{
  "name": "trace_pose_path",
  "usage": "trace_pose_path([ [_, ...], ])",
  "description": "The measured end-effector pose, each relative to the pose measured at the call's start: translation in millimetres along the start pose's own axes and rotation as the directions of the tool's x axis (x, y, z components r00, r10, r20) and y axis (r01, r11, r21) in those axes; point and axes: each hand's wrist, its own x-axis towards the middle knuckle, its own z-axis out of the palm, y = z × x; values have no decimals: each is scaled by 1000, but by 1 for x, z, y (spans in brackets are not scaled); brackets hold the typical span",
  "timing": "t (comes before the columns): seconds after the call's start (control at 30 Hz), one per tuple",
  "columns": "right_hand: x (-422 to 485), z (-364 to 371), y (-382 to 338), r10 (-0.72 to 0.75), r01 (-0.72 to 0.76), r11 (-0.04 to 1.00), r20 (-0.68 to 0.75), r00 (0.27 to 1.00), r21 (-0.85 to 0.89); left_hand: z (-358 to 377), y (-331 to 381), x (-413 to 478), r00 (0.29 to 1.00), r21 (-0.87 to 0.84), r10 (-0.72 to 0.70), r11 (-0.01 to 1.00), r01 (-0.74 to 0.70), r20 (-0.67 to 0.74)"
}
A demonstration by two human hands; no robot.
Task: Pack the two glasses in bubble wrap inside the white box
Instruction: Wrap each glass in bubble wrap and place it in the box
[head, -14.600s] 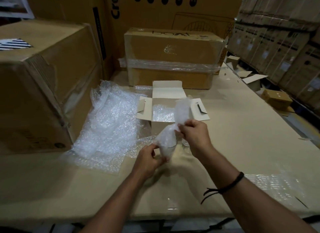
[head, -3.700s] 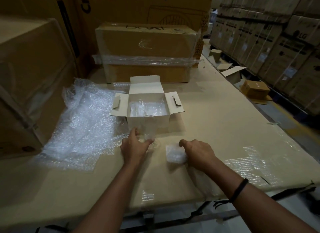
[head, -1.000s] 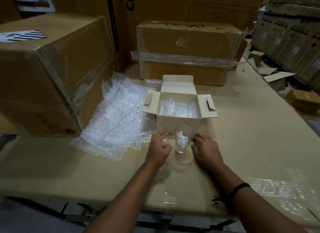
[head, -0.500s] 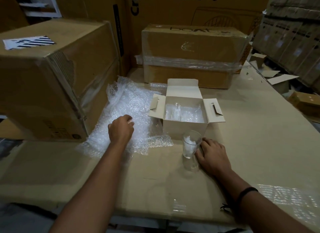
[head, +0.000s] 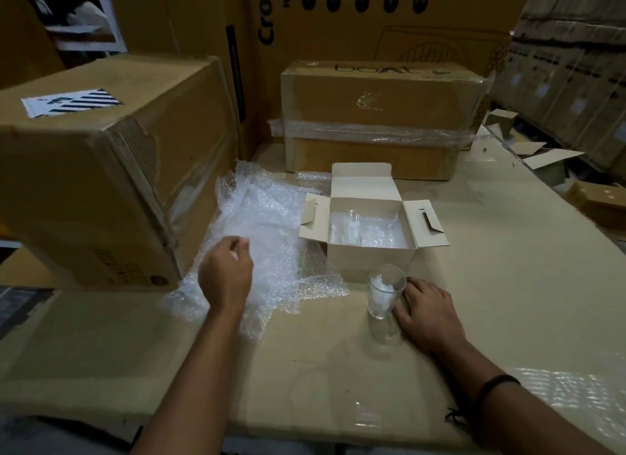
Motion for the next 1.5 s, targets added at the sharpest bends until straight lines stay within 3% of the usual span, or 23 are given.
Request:
trace_pose_path([
  [0.1,0,-1,-1,10,-10,1000,9,1000,-5,-5,11,-51,969,136,96,982,-130,228],
  [0.2,0,-4,-4,28,-29,1000,14,1000,9,-8,21,-97,882,233,126,939,-255,454],
  [0.3,2,0,2,14,-16,998,31,999,60,-11,29,-125,799,243,143,908,-341,584],
  [0.4,0,-6,4,48,-56,964,40,998,259,-13,34,-139,722,165,149,924,-345,676],
  [0.5,-21,-19,-4,328,-241,818,-79,942,522,-13,33,-145,702,49,146,967,-250,697],
  [0.57,-45,-25,-13,420,-279,758,-114,900,590,-14,30,-145,687,-42,157,983,-181,709],
  [0.67,-81,-28,-32,190,-138,877,-68,979,459,-17,18,-137,632,-158,257,965,-210,731],
  [0.73,-93,-29,-50,-64,59,938,3,998,341,-18,7,-123,674,-215,323,946,-242,664],
  [0.8,-93,-27,-69,-210,187,950,69,975,251,-14,-4,-108,705,-155,389,914,-375,593],
  [0.87,-90,-22,-81,-234,218,960,75,969,177,-12,-8,-99,644,14,390,849,-528,658],
  [0.93,-87,-22,-85,-249,239,955,34,968,176,-12,-9,-99,587,116,316,805,-581,745],
  [1.0,-81,-23,-81,-261,251,950,33,965,188,-14,-10,-102,590,134,306,800,-584,747],
  [1.07,-72,-31,-64,-210,169,945,124,970,281,-16,-9,-107,593,131,328,790,-600,735],
  [1.17,-59,-47,-26,-162,95,963,260,952,251,-17,-1,-120,488,27,413,741,-671,769],
  [1.27,-48,-66,11,-78,30,983,265,961,179,-12,16,-139,343,-169,528,700,-694,776],
  [1.37,-35,-78,40,-19,-16,989,228,973,149,0,35,-161,198,-251,533,653,-714,823],
  [1.43,-26,-82,57,21,-44,990,175,984,130,10,46,-176,148,-275,535,628,-728,832],
  [1.5,-20,-85,67,78,-91,993,151,986,82,20,58,-190,142,-272,546,606,-748,825],
])
